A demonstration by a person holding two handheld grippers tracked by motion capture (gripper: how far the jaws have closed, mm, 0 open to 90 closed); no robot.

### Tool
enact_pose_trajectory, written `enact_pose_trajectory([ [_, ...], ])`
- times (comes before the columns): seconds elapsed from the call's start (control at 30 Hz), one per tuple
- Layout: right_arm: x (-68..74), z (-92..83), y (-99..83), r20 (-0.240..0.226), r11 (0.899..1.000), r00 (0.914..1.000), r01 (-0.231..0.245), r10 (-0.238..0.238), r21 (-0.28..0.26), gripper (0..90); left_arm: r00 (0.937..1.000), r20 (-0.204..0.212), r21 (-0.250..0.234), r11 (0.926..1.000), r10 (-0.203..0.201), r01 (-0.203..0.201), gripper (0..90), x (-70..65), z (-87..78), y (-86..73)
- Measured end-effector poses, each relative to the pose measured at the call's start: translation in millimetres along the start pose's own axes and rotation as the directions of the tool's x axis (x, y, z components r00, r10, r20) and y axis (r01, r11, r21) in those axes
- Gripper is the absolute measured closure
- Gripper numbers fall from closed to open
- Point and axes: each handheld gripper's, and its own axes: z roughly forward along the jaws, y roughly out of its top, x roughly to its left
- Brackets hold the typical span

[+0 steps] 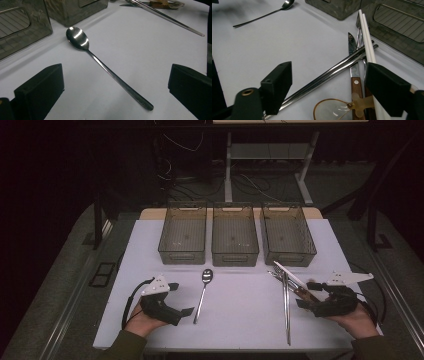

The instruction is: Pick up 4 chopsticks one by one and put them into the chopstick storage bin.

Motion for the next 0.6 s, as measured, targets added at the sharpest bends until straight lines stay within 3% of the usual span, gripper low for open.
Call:
enact_pose_trajectory([
  [0.6, -18.3, -12.2, -4.2, 0.03, 1.0, 0.9995, -0.014, 0.014, 0.008, 43.9, 1.0, 0.001, 0.001, 1.0, 0.003, -0.003, 0.0, 0.1, -0.2, 0.1],
])
